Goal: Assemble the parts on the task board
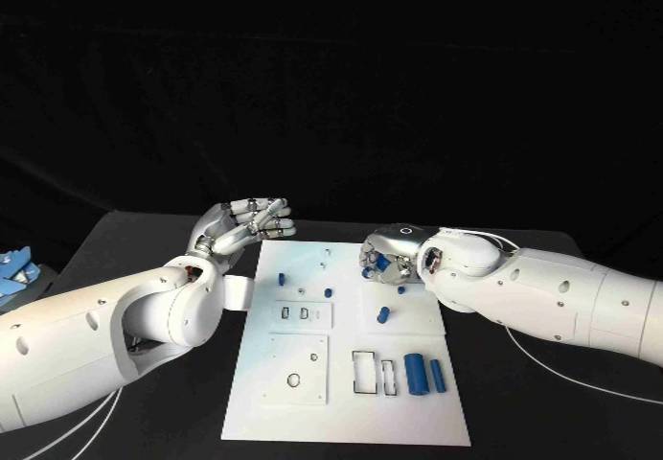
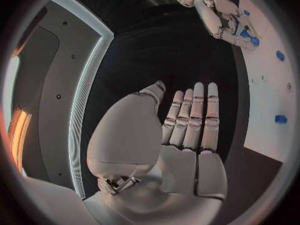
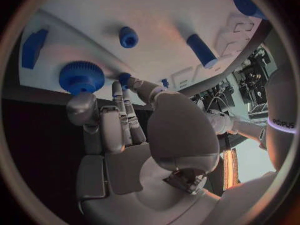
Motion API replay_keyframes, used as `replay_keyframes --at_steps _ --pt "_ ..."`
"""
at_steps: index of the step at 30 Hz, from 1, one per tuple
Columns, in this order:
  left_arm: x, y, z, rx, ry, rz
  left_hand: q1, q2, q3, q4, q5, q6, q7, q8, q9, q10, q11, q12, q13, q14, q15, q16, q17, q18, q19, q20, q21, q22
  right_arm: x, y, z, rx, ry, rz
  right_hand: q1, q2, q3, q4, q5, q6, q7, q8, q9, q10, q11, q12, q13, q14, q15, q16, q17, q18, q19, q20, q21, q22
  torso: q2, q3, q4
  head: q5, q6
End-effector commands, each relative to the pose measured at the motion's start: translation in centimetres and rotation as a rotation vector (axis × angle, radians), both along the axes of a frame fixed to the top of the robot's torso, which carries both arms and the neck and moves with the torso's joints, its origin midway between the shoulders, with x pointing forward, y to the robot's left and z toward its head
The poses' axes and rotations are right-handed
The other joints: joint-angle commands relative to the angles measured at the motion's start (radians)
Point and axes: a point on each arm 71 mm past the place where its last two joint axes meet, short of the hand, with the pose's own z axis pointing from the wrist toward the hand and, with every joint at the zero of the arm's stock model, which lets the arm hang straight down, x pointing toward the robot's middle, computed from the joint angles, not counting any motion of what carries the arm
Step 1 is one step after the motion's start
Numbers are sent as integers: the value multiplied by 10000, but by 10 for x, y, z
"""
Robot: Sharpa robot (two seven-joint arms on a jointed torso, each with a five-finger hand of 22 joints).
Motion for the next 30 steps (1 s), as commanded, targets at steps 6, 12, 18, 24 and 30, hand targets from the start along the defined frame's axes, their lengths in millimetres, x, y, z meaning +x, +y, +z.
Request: replay_keyframes --at_steps 6,12,18,24,30 --pt "0 -2 2 -138 -14 -211 -42 -84 42 -2 -31 -76 83 -51 -11 -22 30 -39 -12 -39 65 -38 21 56 59 -2 -12 -12 0 1 -3 -26 -38 -63 10 15 90 -33 -83 41 14 22 36 30 -7 27 15 369 -81 67 3 -138 60 2 58 38 2 -1 22 27 -101" --pt "0 -2 1 -131 -4 -197 -45 -88 44 -3 -33 -83 86 -56 -13 -29 32 -49 -12 -43 67 -44 23 56 59 -1 -14 -15 0 2 -4 -35 -45 -76 -16 -56 87 -32 -98 8 28 17 56 -11 10 7 12 366 -71 85 11 -139 47 4 64 45 5 -3 1 15 -116" --pt "0 -2 1 -134 3 -207 -48 -92 45 -5 -35 -90 88 -62 -15 -36 35 -59 -12 -47 69 -49 25 56 60 -1 -17 -19 -1 2 -6 -67 -15 -96 -51 -110 91 -15 -84 -16 42 16 77 -79 31 -28 2 358 -55 88 -10 -138 28 12 64 45 3 3 -20 25 -114" --pt "0 -2 1 -135 9 -210 -53 -96 49 -7 -37 -102 93 -72 -18 -50 40 -76 -13 -56 73 -60 29 56 62 0 -20 -23 -1 3 -8 -100 26 -143 -60 -92 115 9 -40 10 37 40 101 -91 33 -35 1 360 -48 111 17 -139 24 19 72 58 8 3 3 -2 -117" --pt "1 -2 1 -167 52 -172 -58 -98 54 -9 -38 -112 98 -81 -21 -64 46 -94 -13 -63 78 -70 33 56 63 2 -23 -29 0 3 -8 -62 -29 -223 -77 -45 163 69 56 151 -9 164 202 -38 5 -6 18 353 -62 138 17 -138 19 21 106 114 9 0 5 -9 -106"
